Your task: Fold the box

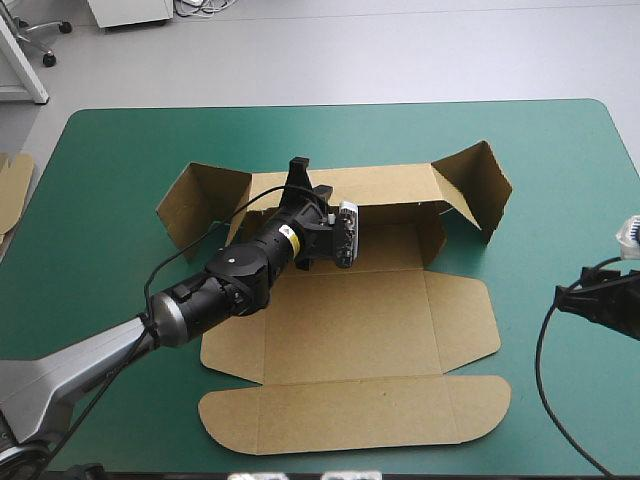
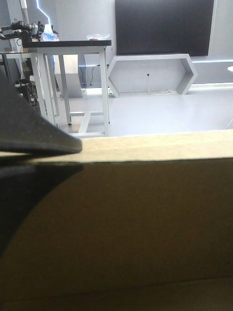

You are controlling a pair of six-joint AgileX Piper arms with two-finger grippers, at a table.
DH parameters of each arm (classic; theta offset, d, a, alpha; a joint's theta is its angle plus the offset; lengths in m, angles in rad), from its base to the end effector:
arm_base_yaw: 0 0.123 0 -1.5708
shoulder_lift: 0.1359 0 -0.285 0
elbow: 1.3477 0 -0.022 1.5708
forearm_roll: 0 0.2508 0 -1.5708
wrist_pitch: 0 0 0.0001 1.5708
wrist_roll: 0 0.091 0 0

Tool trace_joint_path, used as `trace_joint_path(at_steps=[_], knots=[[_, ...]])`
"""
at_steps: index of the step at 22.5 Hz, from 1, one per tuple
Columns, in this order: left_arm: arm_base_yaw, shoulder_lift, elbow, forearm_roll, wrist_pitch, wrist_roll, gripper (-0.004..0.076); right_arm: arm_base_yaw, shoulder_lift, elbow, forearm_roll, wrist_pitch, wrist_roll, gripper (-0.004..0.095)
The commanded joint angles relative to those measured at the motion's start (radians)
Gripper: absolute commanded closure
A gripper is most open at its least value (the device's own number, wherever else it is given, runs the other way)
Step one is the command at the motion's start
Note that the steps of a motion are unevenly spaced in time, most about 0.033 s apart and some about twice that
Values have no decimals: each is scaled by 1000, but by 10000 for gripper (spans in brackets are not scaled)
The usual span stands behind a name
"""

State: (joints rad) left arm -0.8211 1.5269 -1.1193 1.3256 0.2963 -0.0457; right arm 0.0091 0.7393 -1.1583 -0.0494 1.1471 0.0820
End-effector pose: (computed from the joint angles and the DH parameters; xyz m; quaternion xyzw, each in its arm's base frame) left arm 0.2586 -0.2398 0.3151 0.6724 0.4818 0.2381 0.5090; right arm 0.0989 -0.0032 0.4282 0.0336 0.8929 -0.0042 0.4489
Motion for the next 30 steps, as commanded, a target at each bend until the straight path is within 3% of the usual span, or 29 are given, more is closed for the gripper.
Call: trace_joint_path(at_steps=[1, 15, 22, 27, 30], knots=[[-5, -26, -14, 116, 42, -116, 738, -3, 64, -49, 1, -43, -9, 424], [-5, -26, -14, 128, 55, -202, 738, -3, 450, -366, 23, -56, -107, 424], [-5, -26, -14, 111, 86, -207, 738, -5, 751, -635, 88, -139, -106, 425], [-5, -24, -14, 109, 85, -207, 738, -65, 1029, -868, 310, -124, -156, 455], [-5, -23, -14, 113, 81, -207, 738, -61, 1124, -965, 326, -103, -170, 455]])
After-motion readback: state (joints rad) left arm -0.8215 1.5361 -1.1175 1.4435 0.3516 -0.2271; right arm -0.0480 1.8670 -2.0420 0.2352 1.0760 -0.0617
